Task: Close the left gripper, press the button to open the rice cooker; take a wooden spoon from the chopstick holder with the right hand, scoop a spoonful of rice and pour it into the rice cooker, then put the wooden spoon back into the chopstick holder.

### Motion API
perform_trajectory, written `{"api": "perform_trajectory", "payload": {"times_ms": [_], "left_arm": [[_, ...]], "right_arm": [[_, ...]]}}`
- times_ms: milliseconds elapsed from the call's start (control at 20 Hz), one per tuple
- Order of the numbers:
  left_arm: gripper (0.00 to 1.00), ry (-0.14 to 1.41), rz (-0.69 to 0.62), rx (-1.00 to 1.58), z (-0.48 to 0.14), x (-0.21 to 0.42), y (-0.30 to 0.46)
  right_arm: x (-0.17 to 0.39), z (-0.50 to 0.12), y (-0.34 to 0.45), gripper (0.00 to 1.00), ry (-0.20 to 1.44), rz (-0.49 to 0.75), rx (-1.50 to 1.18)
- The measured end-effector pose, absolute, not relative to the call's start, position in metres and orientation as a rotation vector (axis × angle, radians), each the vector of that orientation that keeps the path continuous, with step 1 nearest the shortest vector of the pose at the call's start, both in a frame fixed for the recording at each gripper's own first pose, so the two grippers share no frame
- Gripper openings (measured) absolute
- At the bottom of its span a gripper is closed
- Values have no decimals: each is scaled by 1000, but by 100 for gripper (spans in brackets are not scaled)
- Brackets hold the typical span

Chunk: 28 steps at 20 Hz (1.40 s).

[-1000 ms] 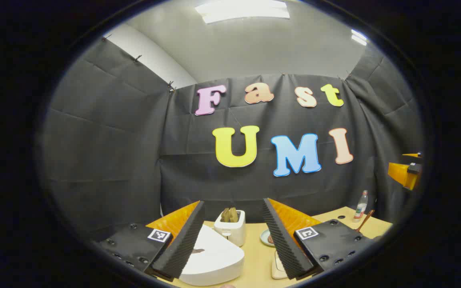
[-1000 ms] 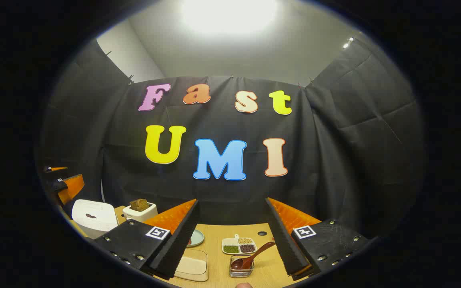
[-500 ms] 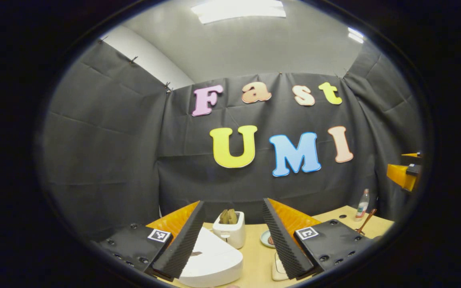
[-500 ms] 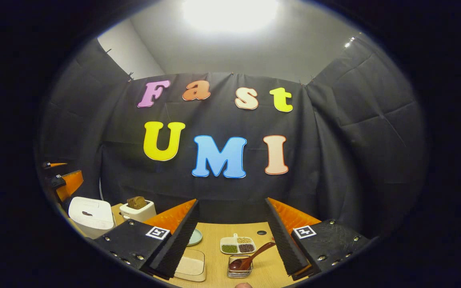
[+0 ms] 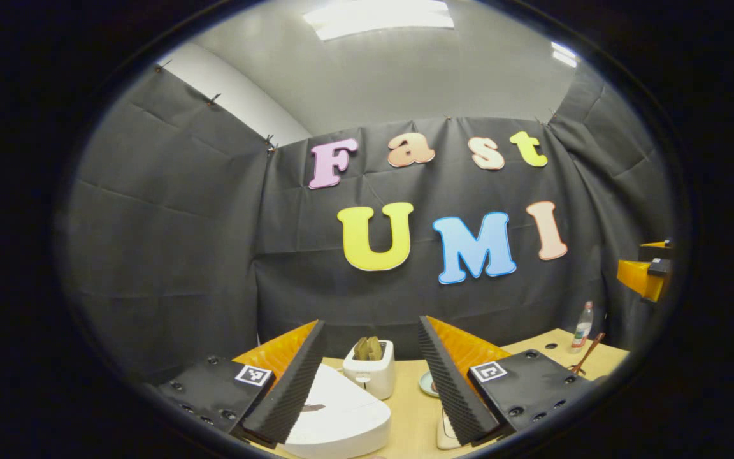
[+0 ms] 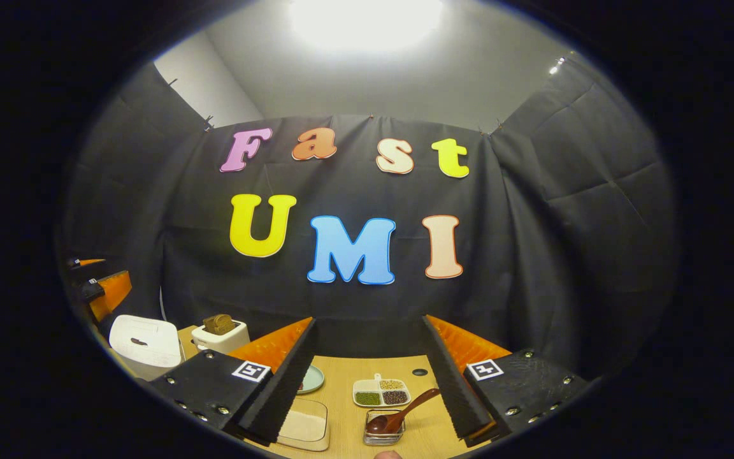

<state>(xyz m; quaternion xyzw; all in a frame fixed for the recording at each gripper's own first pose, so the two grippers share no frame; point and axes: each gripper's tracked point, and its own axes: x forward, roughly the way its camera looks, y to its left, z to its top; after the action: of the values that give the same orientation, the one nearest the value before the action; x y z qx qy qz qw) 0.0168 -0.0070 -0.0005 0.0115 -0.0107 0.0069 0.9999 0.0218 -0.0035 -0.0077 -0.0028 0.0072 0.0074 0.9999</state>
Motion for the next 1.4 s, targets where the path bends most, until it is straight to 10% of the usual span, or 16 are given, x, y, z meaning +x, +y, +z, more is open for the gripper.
{"api": "perform_trajectory", "payload": {"times_ms": [300,650,950,1400], "left_arm": [[96,-46,21,26,5,17,-6],[34,-21,28,27,0,20,-4],[7,13,92,25,-15,20,19],[8,115,127,22,-63,43,47]], "right_arm": [[22,-10,-6,96,18,12,-3],[22,-11,-9,97,15,11,-2],[20,-12,-9,96,18,9,-10],[16,-9,-13,96,23,-15,-32]]}}
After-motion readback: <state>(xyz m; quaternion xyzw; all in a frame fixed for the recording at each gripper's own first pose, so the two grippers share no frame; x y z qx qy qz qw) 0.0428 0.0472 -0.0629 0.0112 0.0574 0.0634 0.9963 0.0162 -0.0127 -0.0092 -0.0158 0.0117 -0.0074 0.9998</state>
